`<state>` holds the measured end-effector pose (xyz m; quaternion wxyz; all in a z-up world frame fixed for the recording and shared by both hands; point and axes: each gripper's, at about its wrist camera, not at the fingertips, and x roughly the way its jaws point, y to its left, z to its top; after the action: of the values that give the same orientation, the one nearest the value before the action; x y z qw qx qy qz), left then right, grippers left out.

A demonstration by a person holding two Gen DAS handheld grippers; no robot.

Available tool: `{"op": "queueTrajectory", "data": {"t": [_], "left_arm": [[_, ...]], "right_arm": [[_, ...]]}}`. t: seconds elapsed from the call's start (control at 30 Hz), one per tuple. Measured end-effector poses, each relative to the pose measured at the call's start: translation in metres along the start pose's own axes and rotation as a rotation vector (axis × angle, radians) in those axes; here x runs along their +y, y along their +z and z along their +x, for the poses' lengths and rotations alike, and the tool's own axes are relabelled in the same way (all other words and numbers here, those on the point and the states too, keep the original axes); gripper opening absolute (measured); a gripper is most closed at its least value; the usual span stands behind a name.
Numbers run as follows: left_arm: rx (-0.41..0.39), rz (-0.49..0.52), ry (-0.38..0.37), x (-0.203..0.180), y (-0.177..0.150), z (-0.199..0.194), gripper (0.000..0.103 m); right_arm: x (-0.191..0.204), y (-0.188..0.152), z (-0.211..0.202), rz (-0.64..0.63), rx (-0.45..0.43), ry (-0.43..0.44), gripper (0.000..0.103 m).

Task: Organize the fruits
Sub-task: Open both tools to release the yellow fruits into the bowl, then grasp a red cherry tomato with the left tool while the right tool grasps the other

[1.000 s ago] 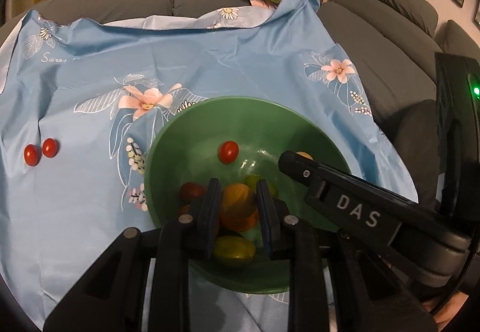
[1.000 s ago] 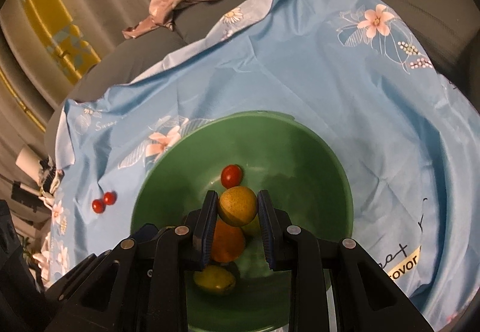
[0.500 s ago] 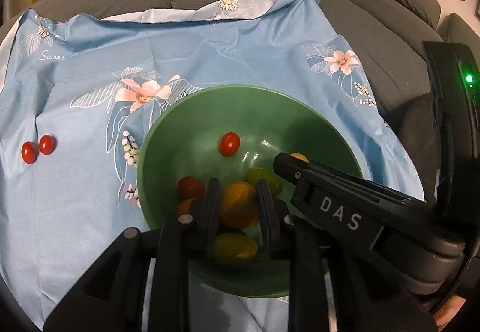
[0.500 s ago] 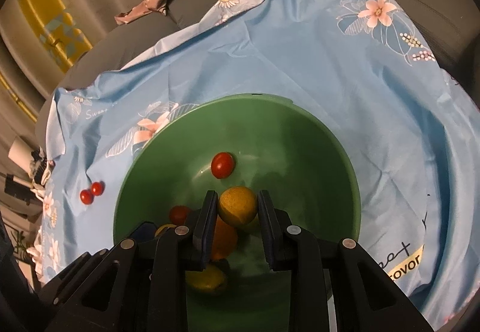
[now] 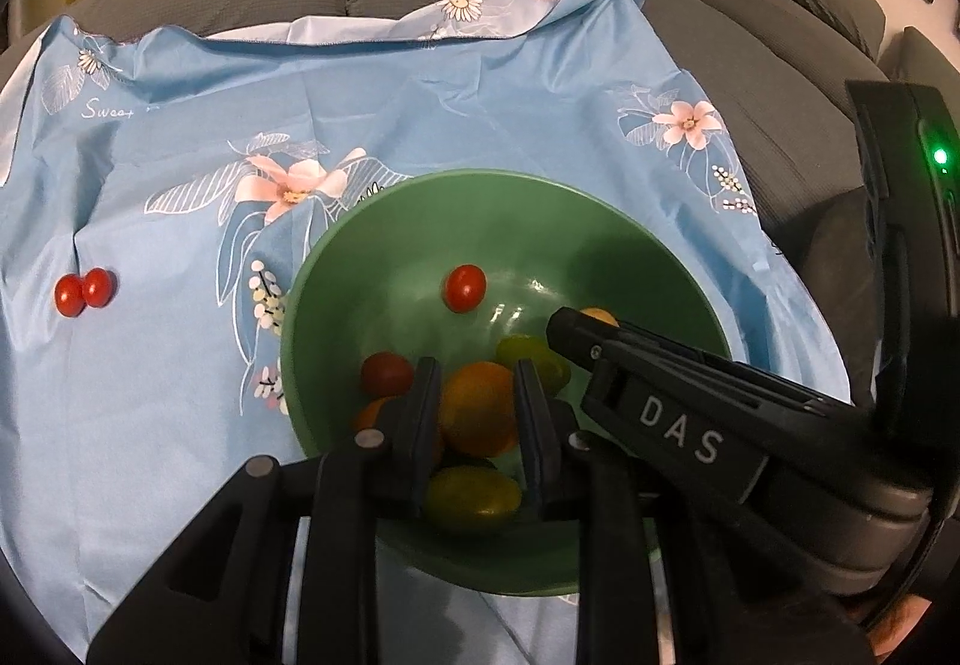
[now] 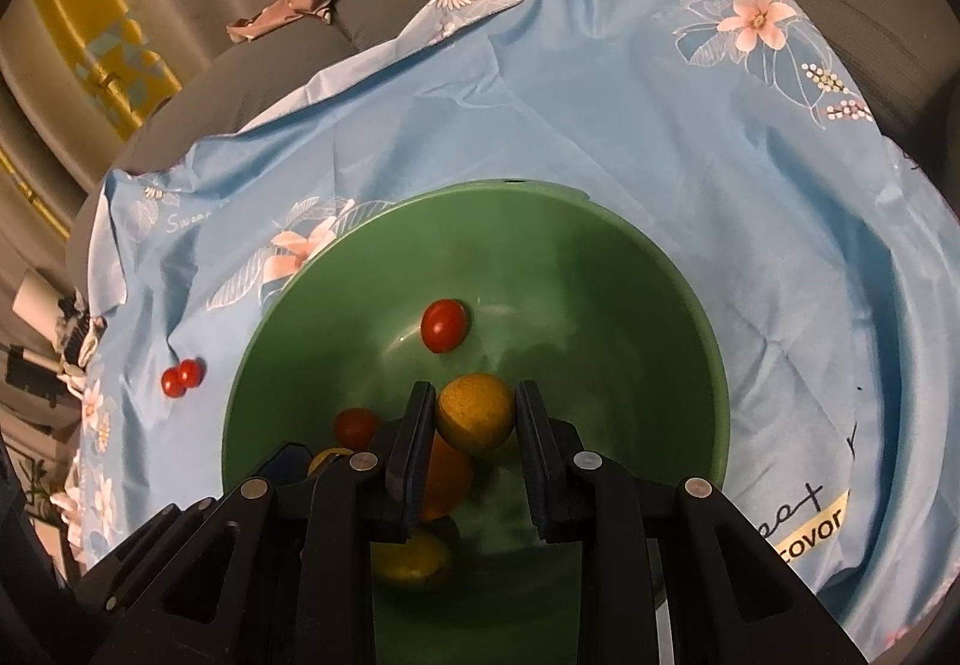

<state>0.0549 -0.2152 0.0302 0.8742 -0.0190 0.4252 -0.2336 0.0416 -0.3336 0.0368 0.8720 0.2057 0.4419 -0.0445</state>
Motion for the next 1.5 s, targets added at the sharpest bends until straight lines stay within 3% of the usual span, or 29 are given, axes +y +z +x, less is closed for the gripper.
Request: {"op": "queueTrajectory", "data": {"t": [0.07, 0.1, 0.17, 0.3, 0.43, 0.7, 1.27, 1.5], "left_arm": [[-0.009, 0.000, 0.001, 0.000, 0.001, -0.003, 0.035], [-0.012, 0.002, 0.000, 0.001, 0.000, -0.005, 0.039], [-0.020, 0.007, 0.003, 0.002, 0.001, -0.010, 0.045], [-0.039, 0.008, 0.015, 0.005, 0.002, -0.020, 0.055], [-0.066, 0.018, 0.033, 0.010, 0.003, -0.032, 0.057], [-0.128, -0.069, 0.091, 0.047, 0.008, -0.058, 0.064], [-0.205, -0.290, 0.270, 0.139, 0.002, -0.099, 0.067], [-0.194, -0.354, 0.296, 0.171, 0.000, -0.100, 0.067]], "right_arm": [[0.001, 0.000, -0.002, -0.002, -0.011, 0.007, 0.031], [0.002, 0.000, -0.003, -0.002, -0.015, 0.011, 0.043], [0.003, 0.000, -0.007, 0.000, -0.032, 0.028, 0.057], [0.007, 0.000, -0.015, -0.002, -0.065, 0.049, 0.057], [0.011, 0.001, -0.020, -0.009, -0.084, 0.063, 0.057], [0.018, 0.001, -0.027, -0.014, -0.121, 0.082, 0.057], [0.055, -0.007, -0.024, -0.109, -0.111, 0.110, 0.057], [0.072, -0.010, -0.016, -0.156, -0.093, 0.124, 0.057]]}}
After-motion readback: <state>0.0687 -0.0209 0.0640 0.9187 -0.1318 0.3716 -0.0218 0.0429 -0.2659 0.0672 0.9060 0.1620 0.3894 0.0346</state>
